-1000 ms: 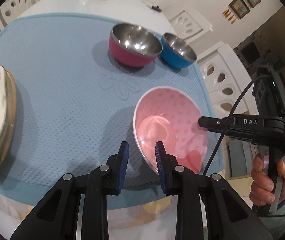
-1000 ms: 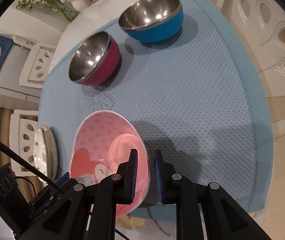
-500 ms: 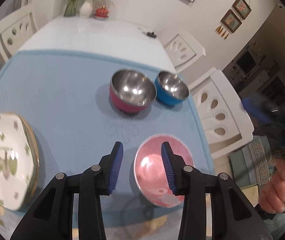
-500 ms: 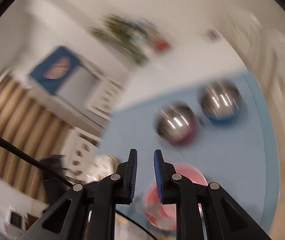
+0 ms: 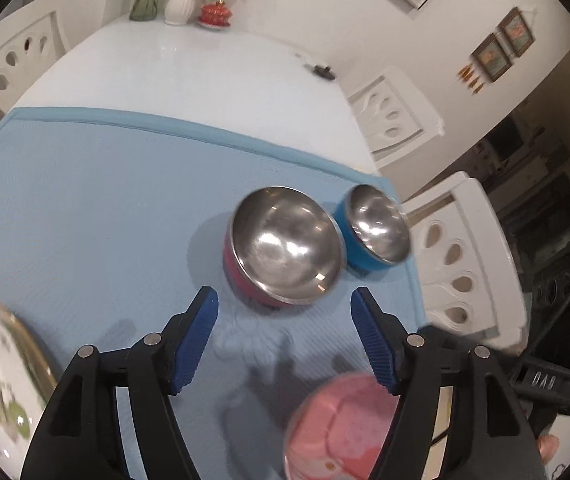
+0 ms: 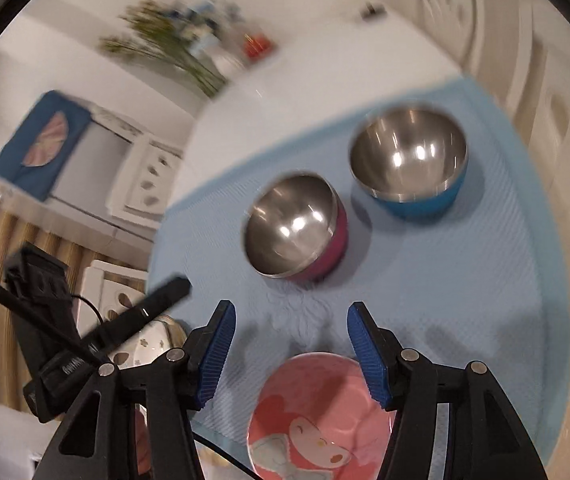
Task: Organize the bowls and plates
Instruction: 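Move the right gripper to the magenta steel bowl and grip its rim, then lift the magenta steel bowl over the pink bowl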
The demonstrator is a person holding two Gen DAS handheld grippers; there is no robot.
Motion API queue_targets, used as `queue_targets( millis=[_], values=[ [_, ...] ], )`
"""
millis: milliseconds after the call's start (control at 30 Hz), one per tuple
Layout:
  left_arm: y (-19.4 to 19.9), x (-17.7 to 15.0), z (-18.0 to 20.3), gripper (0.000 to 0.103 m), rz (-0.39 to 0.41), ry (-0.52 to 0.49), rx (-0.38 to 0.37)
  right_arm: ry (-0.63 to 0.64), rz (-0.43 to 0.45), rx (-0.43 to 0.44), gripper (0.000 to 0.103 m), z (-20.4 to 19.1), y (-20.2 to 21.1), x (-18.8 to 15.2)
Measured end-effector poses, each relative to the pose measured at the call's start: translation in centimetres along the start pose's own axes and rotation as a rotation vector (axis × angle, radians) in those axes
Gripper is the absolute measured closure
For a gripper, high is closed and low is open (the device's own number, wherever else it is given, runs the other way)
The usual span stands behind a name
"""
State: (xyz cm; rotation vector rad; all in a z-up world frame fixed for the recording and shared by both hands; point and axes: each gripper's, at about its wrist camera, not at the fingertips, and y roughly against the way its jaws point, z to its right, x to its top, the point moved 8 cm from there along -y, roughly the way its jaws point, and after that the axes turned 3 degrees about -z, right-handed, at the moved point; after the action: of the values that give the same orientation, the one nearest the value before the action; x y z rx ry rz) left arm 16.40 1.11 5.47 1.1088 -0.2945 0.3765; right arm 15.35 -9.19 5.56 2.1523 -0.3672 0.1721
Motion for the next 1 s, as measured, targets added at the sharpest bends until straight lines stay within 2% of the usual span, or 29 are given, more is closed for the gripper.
queue_targets(
  millis=[100,233,300,333,433,533,633,833,1000],
  values=[
    [-2.4,1.3,-0.6,0.036,-0.029,0.013,0.013,-0.023,-0.064,-0.040,0.046,1.1,-2.3,0.7],
    [-5.5,2.4,-1.2,0.039,-0.063,0.020,0.017,-0.070,-0.119,-0.046,0.046,2.3,-4.8,1.9],
    [-6.6,2.6,-1.3,0.050,-0.081,0.021,0.009,-0.089,-0.141,-0.047,0.046,2.9,-6.0,2.5],
    [-7.0,2.6,-1.4,0.060,-0.091,0.021,0.003,-0.095,-0.150,-0.045,0.046,3.2,-6.4,2.8],
    [-8.3,2.8,-2.1,0.067,-0.110,0.035,0.010,-0.119,-0.175,-0.040,0.053,3.7,-8.2,3.3],
    [-9.0,2.9,-2.5,0.069,-0.115,0.051,-0.002,-0.131,-0.195,-0.041,0.069,3.9,-9.4,3.5],
    [-9.8,3.0,-2.8,0.069,-0.129,0.058,0.001,-0.142,-0.193,-0.049,0.076,4.2,-10.1,3.8],
    [-10.5,2.7,-3.1,0.070,-0.120,0.043,0.006,-0.120,-0.193,-0.087,0.077,4.3,-10.8,4.1],
    [-8.8,2.2,-2.2,0.071,-0.093,0.006,-0.004,-0.087,-0.172,-0.121,0.077,3.6,-9.8,3.9]
  ],
)
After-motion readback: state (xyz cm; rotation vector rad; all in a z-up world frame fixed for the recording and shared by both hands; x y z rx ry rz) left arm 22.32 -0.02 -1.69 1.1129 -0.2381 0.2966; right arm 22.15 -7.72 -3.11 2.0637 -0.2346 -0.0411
